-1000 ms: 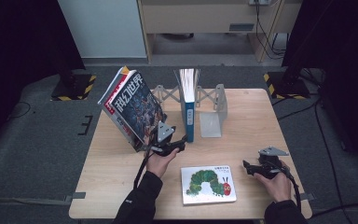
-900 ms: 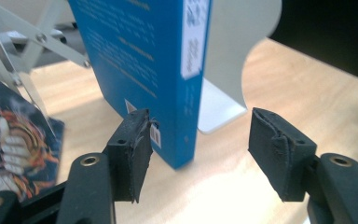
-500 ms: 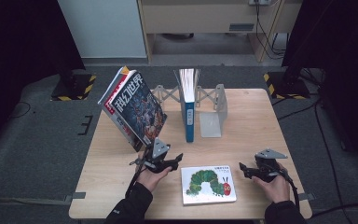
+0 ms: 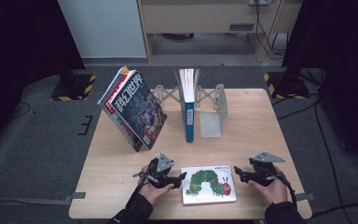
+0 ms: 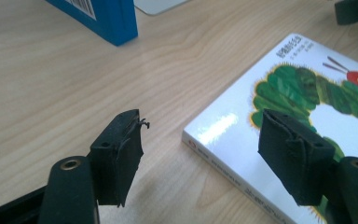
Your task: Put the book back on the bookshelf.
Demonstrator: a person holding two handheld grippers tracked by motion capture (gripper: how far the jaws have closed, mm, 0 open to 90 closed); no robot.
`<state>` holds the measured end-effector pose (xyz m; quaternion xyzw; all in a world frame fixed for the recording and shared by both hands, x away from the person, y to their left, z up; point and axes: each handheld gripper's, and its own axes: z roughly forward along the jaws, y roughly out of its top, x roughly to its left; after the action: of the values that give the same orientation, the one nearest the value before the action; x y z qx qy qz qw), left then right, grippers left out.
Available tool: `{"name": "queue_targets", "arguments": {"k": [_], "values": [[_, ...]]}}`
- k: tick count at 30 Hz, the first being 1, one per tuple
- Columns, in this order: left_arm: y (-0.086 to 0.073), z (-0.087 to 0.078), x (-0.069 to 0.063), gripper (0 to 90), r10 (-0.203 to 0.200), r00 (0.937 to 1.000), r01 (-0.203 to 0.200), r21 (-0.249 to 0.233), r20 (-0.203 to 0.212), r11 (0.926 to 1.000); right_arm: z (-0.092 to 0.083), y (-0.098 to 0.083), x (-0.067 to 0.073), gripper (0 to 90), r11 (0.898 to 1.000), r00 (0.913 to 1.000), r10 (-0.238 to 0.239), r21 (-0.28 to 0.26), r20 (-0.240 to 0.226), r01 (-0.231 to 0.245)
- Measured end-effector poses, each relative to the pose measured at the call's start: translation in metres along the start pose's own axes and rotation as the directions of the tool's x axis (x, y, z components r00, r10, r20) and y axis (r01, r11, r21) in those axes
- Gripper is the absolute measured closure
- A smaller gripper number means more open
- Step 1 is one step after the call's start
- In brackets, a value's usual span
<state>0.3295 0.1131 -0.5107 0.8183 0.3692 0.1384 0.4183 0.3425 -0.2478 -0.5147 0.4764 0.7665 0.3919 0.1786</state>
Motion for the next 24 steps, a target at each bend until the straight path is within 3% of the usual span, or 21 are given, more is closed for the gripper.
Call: {"name": "queue_targets", "arguments": {"k": [4, 10, 15, 19, 24], "values": [[-0.006, 0.005, 0.001, 28.3, -0.025, 0.9995, 0.024, 0.033, 0.017, 0.9992, 0.001, -0.002, 0.008, 24.3, 1.000, 0.9996, 0.007, 0.003, -0.026, -0.007], [-0.011, 0.010, -0.004, 25.9, -0.023, 0.9993, 0.021, 0.067, 0.029, 0.9975, 0.002, -0.003, 0.019, 25.4, 1.000, 0.9970, -0.011, 0.001, -0.076, 0.011], [-0.013, 0.012, -0.004, 21.9, -0.040, 0.9985, 0.038, 0.057, 0.038, 0.9976, 0.006, -0.005, 0.024, 27.1, 1.000, 0.9935, 0.003, 0.016, -0.114, -0.001], [-0.016, 0.015, -0.003, 18.5, -0.031, 0.9981, 0.030, 0.024, 0.053, 0.9993, 0.009, -0.006, 0.027, 28.2, 1.000, 0.9915, -0.013, 0.022, -0.129, 0.016], [-0.016, 0.017, -0.005, 17.8, -0.047, 0.9969, 0.046, 0.022, 0.064, 0.9987, 0.011, -0.008, 0.030, 28.6, 0.998, 0.9895, -0.034, 0.044, -0.140, 0.040]]}}
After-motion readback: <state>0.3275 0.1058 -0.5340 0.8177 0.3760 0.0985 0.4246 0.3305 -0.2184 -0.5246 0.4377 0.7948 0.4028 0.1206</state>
